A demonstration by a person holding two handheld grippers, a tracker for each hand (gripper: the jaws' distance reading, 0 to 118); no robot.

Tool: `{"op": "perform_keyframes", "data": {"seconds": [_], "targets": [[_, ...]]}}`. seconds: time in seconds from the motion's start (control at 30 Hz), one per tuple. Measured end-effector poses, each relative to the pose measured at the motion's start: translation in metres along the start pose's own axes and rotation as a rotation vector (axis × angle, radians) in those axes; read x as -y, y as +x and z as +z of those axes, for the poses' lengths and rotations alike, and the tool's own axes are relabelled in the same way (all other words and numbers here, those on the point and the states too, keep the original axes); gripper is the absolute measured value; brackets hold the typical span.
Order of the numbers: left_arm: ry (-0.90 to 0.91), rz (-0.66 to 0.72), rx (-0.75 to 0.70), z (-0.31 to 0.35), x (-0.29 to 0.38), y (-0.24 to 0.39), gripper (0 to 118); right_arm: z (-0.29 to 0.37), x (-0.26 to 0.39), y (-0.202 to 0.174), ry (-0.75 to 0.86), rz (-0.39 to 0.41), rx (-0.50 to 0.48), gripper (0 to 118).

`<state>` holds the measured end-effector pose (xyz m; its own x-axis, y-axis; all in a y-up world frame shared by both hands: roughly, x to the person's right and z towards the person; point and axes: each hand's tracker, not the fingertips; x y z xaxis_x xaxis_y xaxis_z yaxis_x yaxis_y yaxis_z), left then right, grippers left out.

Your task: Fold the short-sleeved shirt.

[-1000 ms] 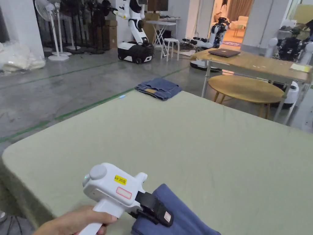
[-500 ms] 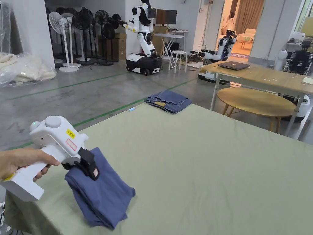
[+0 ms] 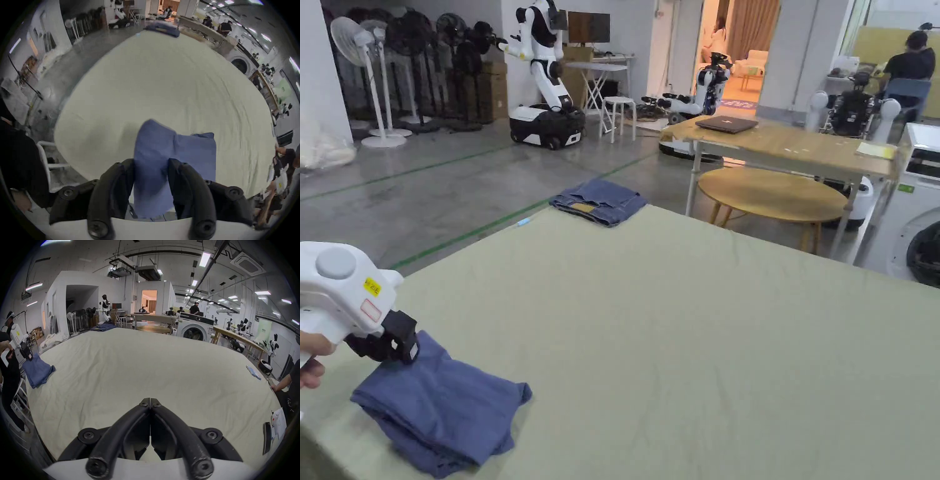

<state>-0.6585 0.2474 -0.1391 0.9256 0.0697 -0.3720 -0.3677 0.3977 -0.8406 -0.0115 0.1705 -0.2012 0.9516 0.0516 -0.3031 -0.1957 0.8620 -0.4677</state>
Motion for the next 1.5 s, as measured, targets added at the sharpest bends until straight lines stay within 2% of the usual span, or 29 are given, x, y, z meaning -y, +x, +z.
{"op": "perform_keyframes", "data": {"seconds": [0.13,0.27,0.43,0.63,0.7,0.83,0.9,1.0,1.33,1.5], "targets": [[0.177,-0.01,-0.031,0.02,0.008,0.016,39,-0.001,0.002,0.006,0.006,-0.014,0.005,0],[0.308,-0.048,0.13,0.016,0.031,0.06,39,-0.002,0.004,0.012,0.016,-0.023,0.019,0],[0.447,-0.102,0.273,-0.01,0.066,0.15,39,-0.001,-0.001,0.025,0.04,-0.059,0.047,0],[0.704,-0.182,0.317,-0.02,0.102,0.28,39,0.008,-0.017,0.048,0.121,-0.111,0.108,0],[0.79,-0.23,0.29,-0.017,0.11,0.319,38,0.013,-0.023,0.054,0.149,-0.111,0.129,0],[0.9,-0.314,0.265,-0.018,0.116,0.382,23,0.022,-0.032,0.064,0.207,-0.126,0.158,0],[0.924,-0.342,0.261,-0.018,0.119,0.408,5,0.024,-0.036,0.068,0.228,-0.136,0.176,0],[0.932,-0.329,0.25,-0.023,0.121,0.426,0,0.028,-0.04,0.072,0.269,-0.145,0.19,0],[0.996,-0.229,0.231,-0.013,0.134,0.434,0,0.036,-0.047,0.072,0.367,-0.14,0.207,0],[0.992,-0.225,0.237,-0.01,0.133,0.431,0,0.037,-0.046,0.069,0.38,-0.133,0.197,0]]}}
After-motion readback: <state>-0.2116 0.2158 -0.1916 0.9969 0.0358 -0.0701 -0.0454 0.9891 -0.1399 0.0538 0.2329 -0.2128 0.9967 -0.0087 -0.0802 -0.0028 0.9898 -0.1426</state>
